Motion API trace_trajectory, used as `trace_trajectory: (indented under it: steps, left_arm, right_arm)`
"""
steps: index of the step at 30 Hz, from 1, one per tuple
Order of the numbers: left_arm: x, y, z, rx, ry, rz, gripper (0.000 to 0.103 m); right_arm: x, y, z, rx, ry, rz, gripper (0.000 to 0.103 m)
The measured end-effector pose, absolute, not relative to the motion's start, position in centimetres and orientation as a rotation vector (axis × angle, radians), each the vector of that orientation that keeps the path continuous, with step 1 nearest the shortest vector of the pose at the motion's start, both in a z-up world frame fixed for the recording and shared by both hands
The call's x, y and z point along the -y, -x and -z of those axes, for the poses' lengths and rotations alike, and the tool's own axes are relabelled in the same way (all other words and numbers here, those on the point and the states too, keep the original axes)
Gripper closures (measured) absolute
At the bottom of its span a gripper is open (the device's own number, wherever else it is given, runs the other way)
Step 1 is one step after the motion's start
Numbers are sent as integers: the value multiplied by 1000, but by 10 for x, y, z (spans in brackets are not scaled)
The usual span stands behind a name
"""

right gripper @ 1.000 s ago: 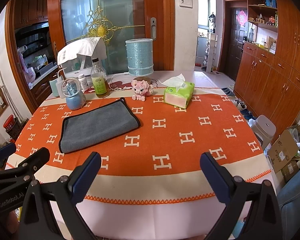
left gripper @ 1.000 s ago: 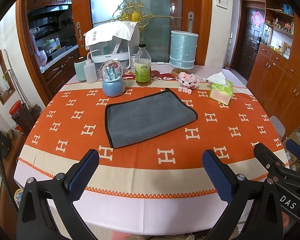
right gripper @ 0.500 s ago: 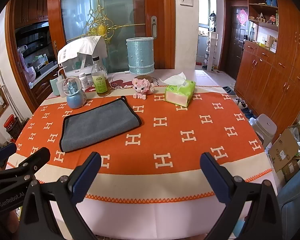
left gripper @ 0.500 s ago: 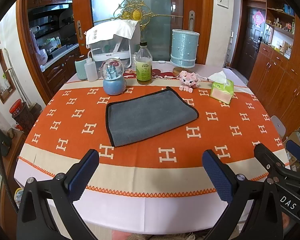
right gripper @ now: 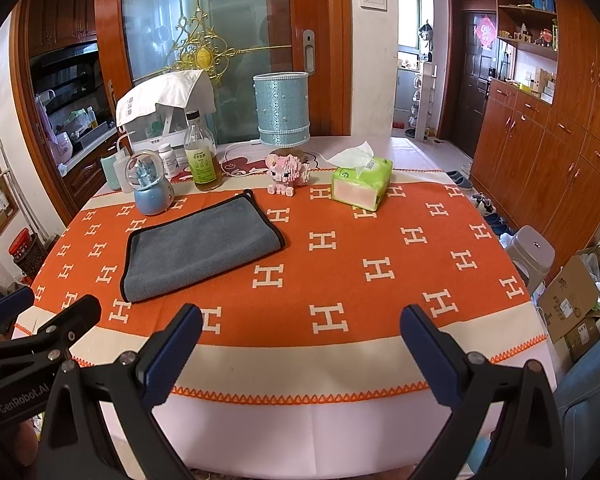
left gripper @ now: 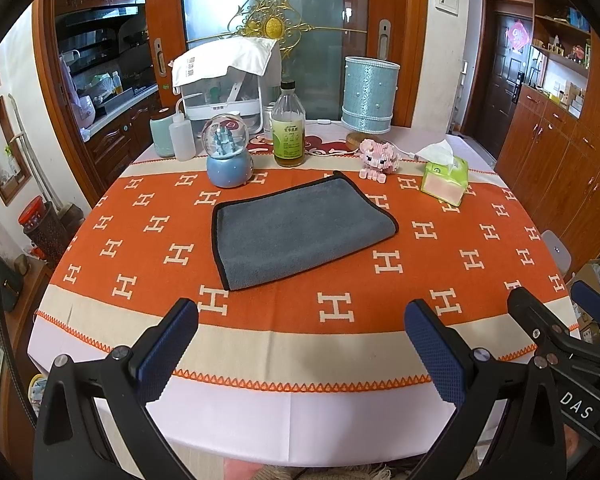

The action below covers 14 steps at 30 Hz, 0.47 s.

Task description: Fold towel

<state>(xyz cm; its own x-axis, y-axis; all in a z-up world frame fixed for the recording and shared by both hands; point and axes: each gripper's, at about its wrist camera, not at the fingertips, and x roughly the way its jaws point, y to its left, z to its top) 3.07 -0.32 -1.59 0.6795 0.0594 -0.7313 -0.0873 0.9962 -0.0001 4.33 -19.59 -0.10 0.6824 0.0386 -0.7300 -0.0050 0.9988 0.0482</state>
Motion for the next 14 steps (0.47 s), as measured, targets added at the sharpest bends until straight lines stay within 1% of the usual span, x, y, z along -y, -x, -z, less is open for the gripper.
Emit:
trace_trajectory:
  steps: [14]
  left_arm:
    - [2,-30,16,-821,38,-81,1]
  right_arm:
    - [195,-43,2,-820,-43,-25,3]
